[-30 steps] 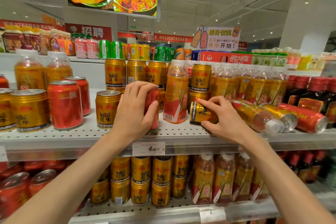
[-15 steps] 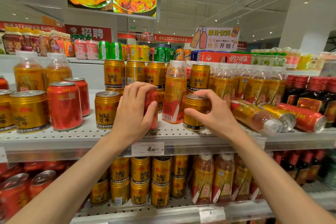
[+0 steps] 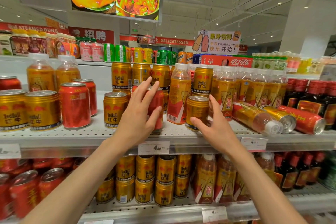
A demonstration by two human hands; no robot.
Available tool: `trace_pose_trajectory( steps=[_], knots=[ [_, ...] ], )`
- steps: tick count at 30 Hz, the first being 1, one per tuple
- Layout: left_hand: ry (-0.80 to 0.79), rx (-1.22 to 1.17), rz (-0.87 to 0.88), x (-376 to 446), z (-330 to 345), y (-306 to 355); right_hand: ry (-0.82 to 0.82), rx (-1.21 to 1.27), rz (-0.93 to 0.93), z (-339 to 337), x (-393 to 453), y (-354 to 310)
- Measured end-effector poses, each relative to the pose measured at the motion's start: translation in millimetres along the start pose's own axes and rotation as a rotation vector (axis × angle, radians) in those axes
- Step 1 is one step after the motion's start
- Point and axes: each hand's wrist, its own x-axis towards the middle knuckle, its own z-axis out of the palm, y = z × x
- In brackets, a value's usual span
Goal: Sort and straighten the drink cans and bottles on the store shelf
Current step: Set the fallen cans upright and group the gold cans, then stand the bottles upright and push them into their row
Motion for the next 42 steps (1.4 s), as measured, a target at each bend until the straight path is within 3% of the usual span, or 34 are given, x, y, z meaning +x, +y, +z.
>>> trace_pose_trajectory(
  steps=[9, 12, 17, 21, 27, 35, 42],
  knots=[
    [0.022, -0.192, -0.07, -67.3, -14.7, 10.7, 0.172, 0.009, 0.04, -4.0, -90.1, -10.5],
    [-0.046, -0.269, -0.089, -102.7, -11.9, 17.1, 0.193, 0.099, 0.165, -0.6, -123.0, 0.3],
    [-0.273, -0.41, -0.351, -159.9, 18.8, 16.9, 0.05, 0.082, 0.409, 13.8, -172.6, 47.6],
    [-0.341, -0.465, -0.528, -188.5, 45.0, 24.0, 0.03, 0.032, 0.488, 8.2, -187.7, 74.3],
    [-0.35, -0.501, -0.659, -195.0, 91.3, 66.4, 0.021, 0.043, 0.506, -25.2, -187.7, 117.2],
    [-0.274, -0.455, -0.629, -144.9, 169.7, 161.4, -0.047, 0.103, 0.431, -120.3, -156.9, 188.0],
    [-0.203, -0.434, -0.619, -109.5, 197.8, 208.8, -0.094, 0.161, 0.332, -166.6, -130.3, 213.4]
  ],
)
